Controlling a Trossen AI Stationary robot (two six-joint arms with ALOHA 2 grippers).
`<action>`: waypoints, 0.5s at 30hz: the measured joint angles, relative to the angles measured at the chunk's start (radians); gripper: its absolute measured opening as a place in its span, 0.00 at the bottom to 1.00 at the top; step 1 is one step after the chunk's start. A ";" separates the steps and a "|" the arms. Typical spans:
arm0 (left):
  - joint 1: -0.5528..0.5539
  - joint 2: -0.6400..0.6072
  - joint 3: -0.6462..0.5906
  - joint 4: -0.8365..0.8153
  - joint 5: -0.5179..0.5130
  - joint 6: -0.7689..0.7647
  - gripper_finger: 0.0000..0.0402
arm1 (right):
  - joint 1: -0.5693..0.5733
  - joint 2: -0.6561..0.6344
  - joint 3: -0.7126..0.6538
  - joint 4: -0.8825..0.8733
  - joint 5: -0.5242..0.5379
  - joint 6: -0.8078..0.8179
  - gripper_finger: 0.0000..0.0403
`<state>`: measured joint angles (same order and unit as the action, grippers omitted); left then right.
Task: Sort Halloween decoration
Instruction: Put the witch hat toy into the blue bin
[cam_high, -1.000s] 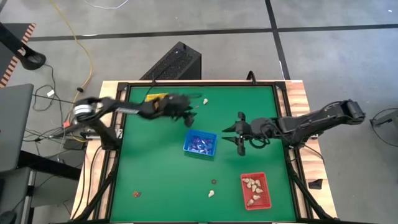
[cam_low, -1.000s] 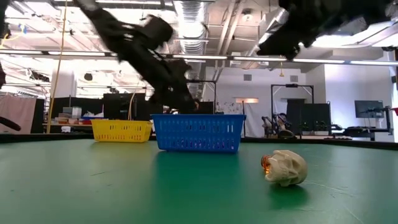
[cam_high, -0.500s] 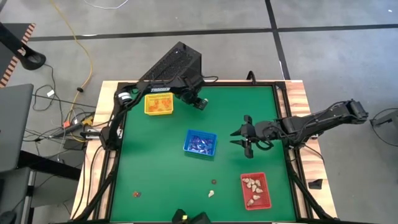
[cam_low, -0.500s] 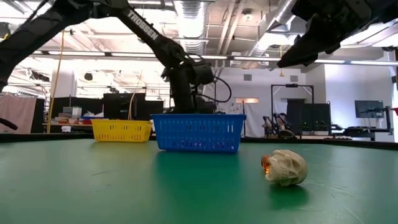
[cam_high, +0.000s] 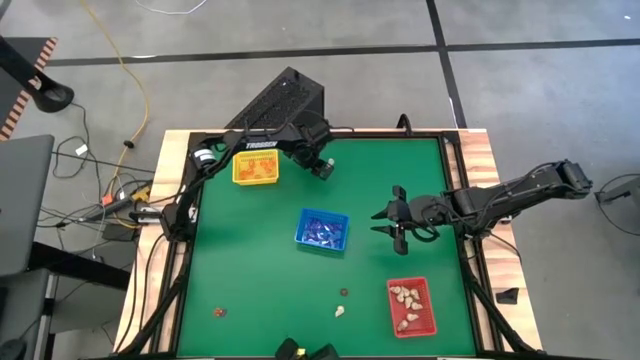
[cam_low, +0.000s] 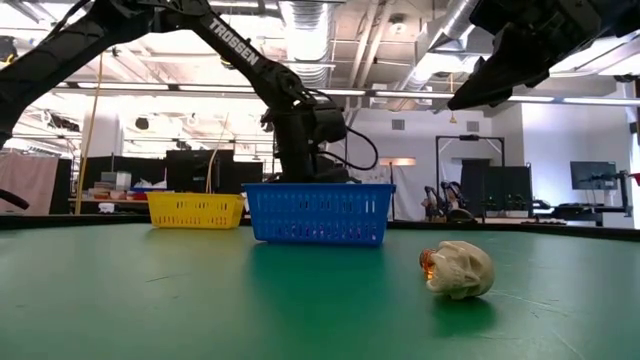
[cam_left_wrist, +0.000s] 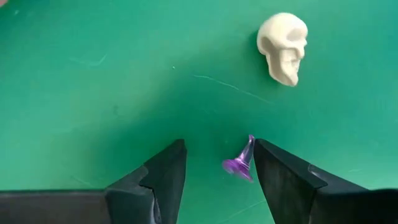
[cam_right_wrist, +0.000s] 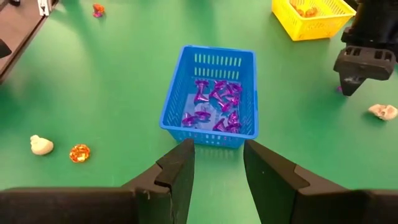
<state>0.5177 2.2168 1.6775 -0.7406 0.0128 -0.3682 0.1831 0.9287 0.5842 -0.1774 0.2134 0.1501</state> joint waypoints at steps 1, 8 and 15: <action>-0.001 0.000 0.000 -0.003 -0.004 0.010 0.45 | 0.000 0.000 0.000 -0.001 0.000 0.000 0.42; -0.002 0.001 0.000 -0.017 -0.010 0.043 0.39 | 0.000 0.000 0.000 0.018 0.000 0.001 0.42; -0.002 0.001 0.000 -0.051 -0.035 0.072 0.22 | 0.000 0.000 0.001 0.026 0.000 0.000 0.42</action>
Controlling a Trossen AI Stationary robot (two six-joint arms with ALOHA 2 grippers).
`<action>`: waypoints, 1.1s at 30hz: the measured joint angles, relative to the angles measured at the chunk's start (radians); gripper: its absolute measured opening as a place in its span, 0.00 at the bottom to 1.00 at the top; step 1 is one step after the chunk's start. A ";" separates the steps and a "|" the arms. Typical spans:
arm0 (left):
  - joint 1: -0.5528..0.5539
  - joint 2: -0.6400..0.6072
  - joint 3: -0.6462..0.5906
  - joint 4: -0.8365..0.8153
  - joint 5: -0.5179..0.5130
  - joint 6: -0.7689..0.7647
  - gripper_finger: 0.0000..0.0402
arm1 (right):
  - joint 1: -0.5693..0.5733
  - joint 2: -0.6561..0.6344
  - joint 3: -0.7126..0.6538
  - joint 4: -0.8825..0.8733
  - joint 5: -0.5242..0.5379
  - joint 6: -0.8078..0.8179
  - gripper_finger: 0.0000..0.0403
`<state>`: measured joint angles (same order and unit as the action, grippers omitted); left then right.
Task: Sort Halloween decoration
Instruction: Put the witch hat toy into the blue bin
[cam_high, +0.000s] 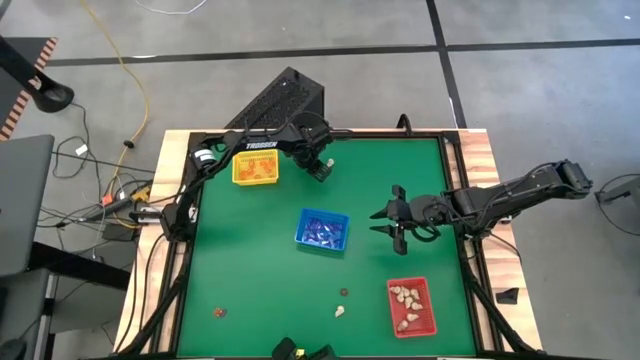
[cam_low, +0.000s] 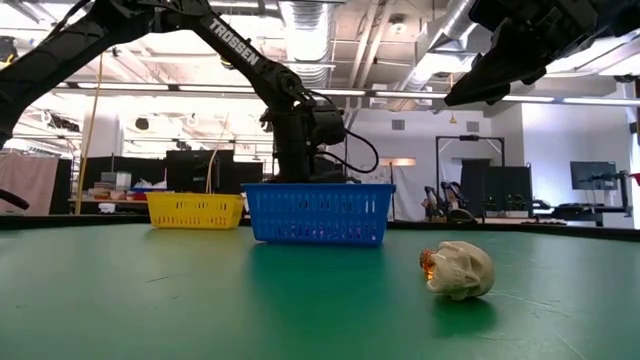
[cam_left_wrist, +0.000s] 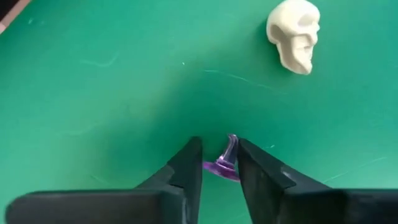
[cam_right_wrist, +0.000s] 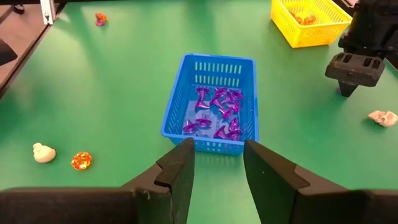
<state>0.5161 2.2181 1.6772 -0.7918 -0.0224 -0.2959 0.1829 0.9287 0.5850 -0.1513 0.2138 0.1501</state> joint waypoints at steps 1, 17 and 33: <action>0.000 0.000 0.000 -0.002 -0.002 0.001 0.20 | 0.000 0.000 0.000 0.000 0.000 0.000 0.42; -0.007 -0.046 -0.006 -0.050 0.019 0.029 0.10 | 0.000 0.000 0.000 0.001 0.000 0.010 0.42; -0.088 -0.374 -0.010 -0.169 0.017 0.078 0.00 | 0.000 0.000 0.001 -0.005 0.000 0.009 0.42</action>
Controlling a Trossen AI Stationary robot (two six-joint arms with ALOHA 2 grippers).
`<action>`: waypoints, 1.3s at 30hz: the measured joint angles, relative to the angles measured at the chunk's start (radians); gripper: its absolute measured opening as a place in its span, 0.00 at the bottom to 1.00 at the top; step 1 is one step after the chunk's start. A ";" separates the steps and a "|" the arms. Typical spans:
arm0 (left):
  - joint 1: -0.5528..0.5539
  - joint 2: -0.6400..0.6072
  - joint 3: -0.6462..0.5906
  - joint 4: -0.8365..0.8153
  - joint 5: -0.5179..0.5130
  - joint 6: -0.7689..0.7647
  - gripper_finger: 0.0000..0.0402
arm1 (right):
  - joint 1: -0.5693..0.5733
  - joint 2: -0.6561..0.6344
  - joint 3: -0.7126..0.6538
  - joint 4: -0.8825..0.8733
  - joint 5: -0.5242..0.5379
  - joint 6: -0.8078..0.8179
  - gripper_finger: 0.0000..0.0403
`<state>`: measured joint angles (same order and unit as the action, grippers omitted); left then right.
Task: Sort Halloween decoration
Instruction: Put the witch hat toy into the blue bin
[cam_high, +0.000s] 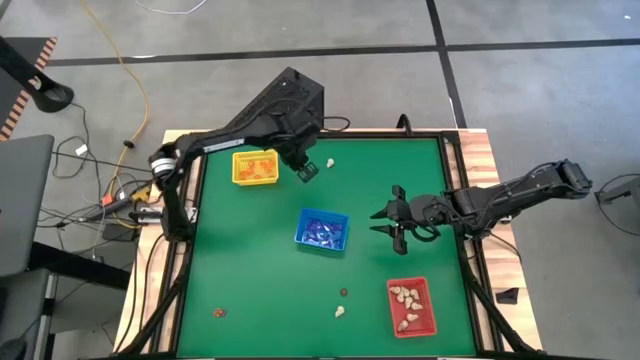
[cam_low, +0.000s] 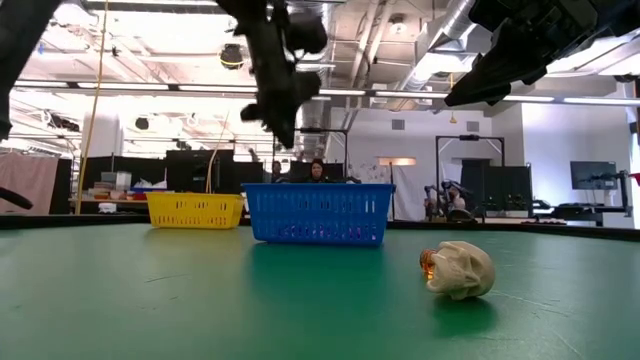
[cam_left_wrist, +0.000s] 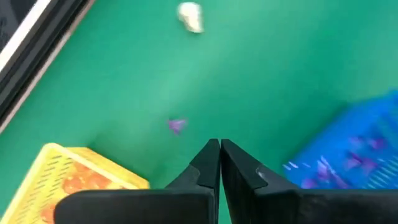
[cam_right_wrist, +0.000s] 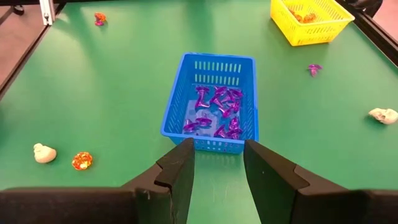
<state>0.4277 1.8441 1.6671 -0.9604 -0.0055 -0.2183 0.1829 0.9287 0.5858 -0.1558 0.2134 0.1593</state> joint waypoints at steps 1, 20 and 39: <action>-0.021 -0.019 -0.004 -0.003 0.000 -0.002 0.00 | 0.000 0.000 0.000 0.002 0.000 0.000 0.42; -0.201 -0.010 -0.022 -0.009 -0.218 0.036 0.01 | -0.001 0.000 0.000 0.037 -0.002 0.032 0.42; 0.115 0.257 -0.023 0.021 -0.052 -0.008 0.45 | 0.000 0.000 0.000 -0.020 -0.002 -0.001 0.42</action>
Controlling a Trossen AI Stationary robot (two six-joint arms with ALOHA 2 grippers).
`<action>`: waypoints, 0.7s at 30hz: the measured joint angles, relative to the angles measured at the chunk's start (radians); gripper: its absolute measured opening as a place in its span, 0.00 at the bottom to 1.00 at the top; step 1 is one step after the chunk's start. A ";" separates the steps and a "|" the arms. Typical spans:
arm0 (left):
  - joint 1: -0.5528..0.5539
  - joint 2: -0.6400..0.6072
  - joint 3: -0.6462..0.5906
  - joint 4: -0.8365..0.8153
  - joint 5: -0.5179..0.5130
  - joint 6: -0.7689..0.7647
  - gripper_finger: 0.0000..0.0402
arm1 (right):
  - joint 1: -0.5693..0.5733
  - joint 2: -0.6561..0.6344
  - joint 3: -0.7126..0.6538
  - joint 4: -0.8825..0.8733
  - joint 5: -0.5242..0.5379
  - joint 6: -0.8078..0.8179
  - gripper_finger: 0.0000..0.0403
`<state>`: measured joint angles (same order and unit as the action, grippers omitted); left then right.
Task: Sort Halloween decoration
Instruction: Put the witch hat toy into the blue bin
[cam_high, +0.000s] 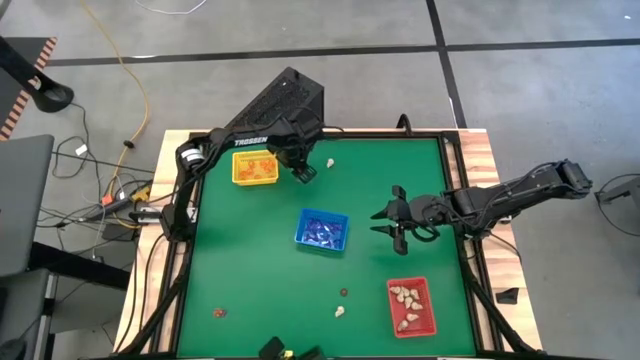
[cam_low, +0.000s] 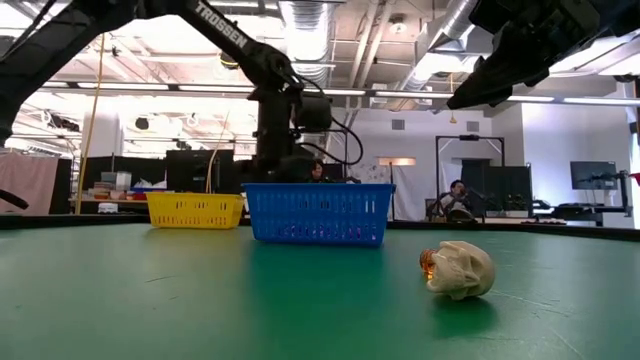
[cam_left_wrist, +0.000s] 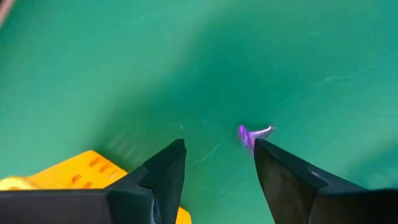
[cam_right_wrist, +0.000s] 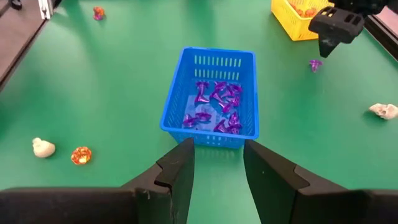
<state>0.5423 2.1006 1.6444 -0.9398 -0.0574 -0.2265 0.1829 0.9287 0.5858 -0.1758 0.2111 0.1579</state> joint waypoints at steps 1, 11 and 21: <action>-0.003 0.002 0.000 0.009 -0.005 0.003 0.45 | 0.000 0.000 0.000 -0.001 0.000 -0.001 0.42; -0.017 0.031 -0.021 0.028 0.019 -0.003 0.46 | 0.000 0.000 0.000 -0.005 0.000 -0.001 0.42; -0.040 0.031 -0.026 0.041 0.026 -0.022 0.46 | 0.000 0.000 0.000 -0.004 0.000 0.001 0.42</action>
<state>0.5022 2.1311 1.6179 -0.8991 -0.0316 -0.2480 0.1829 0.9287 0.5854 -0.1799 0.2111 0.1585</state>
